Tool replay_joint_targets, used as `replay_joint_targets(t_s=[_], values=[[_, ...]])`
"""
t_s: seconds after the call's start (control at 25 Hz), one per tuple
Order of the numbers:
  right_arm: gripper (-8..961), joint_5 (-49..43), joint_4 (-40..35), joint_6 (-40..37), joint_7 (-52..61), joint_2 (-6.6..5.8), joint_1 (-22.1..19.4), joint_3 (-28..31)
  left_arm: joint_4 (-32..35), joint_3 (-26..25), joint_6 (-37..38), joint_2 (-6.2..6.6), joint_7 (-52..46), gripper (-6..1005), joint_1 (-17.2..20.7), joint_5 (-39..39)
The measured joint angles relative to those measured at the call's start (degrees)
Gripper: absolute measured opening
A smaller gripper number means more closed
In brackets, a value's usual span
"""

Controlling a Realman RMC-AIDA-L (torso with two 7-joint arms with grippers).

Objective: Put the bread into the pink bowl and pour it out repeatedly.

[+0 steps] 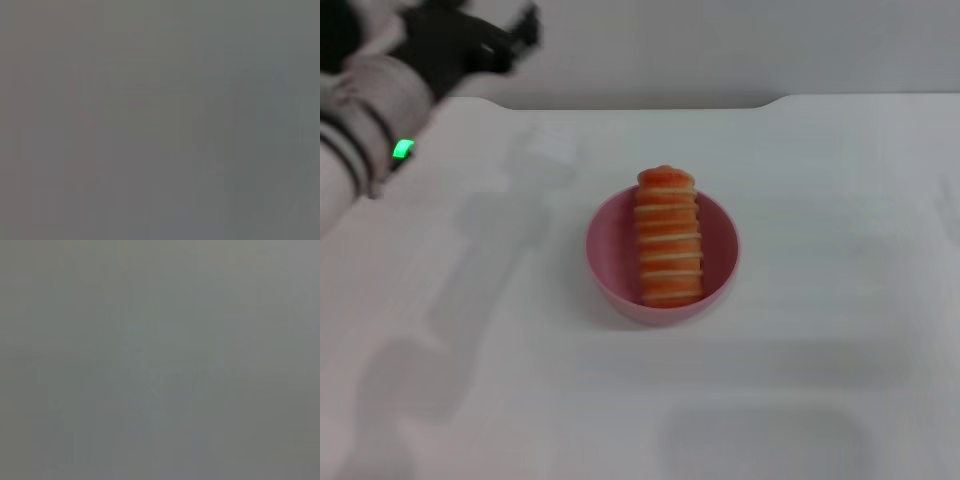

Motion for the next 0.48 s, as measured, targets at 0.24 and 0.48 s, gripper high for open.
replay_joint_targets(t_s=[0.24,0.48], values=[[701,2.64,4.63,-5.12,0.04,0.02,0.61,0.69,-13.89,-3.08,28.99,-0.09,-0.49,815,3.00,1.33],[700,7.11,9.20,-6.29,0.44,-0.17,2.37,0.74,-29.64,-4.52,37.05,-0.18,-0.84,862,-0.62,-2.79]])
